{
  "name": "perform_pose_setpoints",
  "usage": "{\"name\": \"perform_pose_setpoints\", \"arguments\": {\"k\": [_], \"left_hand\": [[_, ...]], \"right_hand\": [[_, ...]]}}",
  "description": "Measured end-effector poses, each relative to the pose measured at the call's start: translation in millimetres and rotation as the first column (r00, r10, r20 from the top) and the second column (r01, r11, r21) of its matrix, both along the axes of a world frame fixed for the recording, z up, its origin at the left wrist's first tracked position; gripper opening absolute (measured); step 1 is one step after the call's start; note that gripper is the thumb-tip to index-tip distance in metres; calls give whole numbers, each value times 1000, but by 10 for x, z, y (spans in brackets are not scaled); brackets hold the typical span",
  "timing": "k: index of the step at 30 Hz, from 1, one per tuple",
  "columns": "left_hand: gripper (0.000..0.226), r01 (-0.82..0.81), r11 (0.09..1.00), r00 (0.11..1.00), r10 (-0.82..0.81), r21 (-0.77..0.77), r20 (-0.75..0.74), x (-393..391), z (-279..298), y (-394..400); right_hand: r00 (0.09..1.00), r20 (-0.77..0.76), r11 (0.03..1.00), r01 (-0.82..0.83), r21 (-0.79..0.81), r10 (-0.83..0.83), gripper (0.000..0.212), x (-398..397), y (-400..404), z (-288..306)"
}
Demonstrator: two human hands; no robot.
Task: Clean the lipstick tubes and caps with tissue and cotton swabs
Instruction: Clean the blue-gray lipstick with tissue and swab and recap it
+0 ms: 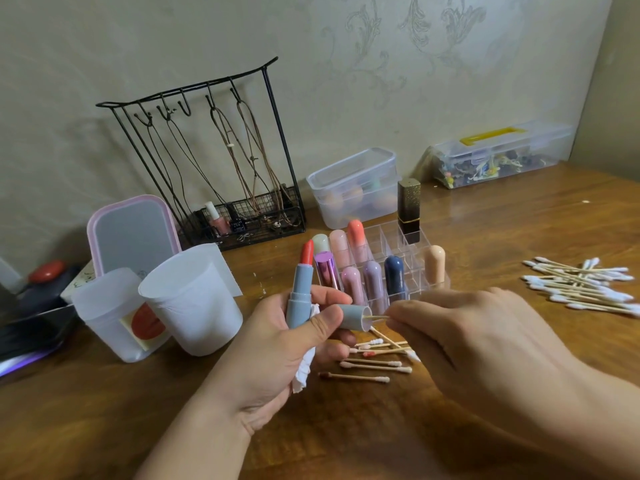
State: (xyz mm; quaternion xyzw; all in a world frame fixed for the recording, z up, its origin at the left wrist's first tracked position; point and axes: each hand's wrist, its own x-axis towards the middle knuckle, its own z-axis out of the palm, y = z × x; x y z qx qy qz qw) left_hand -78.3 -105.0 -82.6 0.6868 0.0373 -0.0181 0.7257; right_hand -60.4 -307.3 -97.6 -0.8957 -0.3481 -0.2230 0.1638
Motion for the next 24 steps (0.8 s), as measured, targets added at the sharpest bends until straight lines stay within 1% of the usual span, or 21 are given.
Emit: {"name": "perform_pose_setpoints", "arguments": {"k": [1,2,4,6,8,10,12,13,14,16,17,18,20,21,22,24], "left_hand": [[28,-9,1000,1000,8,24,10,5,-11,7],[27,-20,999,1000,19,47,20,12,-28,11],[22,-44,995,999,42,93,30,20,-59,7],[17,-59,990,998,54,132,37,29,-84,-9],[14,-67,984,997,61,166,43,40,-101,-13],[13,-65,981,997,57,182,49,37,-104,-18],[13,-56,979,997,44,198,64,17,-99,-44],[12,-49,976,997,34,212,73,2,-90,-68],[11,-47,971,996,26,236,90,-2,-86,-89],[10,-60,954,991,22,295,130,9,-82,-115],[11,-66,944,990,21,322,141,9,-73,-120],[11,-70,937,989,20,343,149,12,-78,-117],[12,-61,940,990,15,335,138,-1,-92,-114],[13,-49,951,992,11,306,123,-11,-94,-116],[15,-41,961,993,9,274,117,-7,-105,-107],[17,-28,982,996,11,186,93,16,-109,-86]], "right_hand": [[1000,-14,1000,2,-21,-2,7,-25,20,5],[999,-35,999,-18,-36,17,6,-43,36,-1],[990,-96,993,-106,-58,101,19,-61,56,-19],[979,-130,987,-160,8,159,23,-33,32,-18],[985,-137,993,-99,65,107,22,-14,9,3],[988,-147,999,-46,26,49,24,-14,25,5],[970,-221,993,-113,-40,101,25,-32,57,-10],[958,-252,989,-145,-19,136,25,-28,50,-8],[953,-262,989,-142,51,151,23,-12,29,-6],[967,-227,977,-69,204,116,22,15,1,-3],[973,-214,980,-41,197,84,25,20,8,-6],[974,-216,990,-30,140,60,26,15,31,-15],[966,-238,995,-98,14,99,28,-28,78,-29],[964,-229,990,-142,-6,137,29,-46,76,-12],[965,-208,987,-162,12,161,29,-49,59,8],[983,-127,987,-121,104,134,34,-41,20,45]]}}
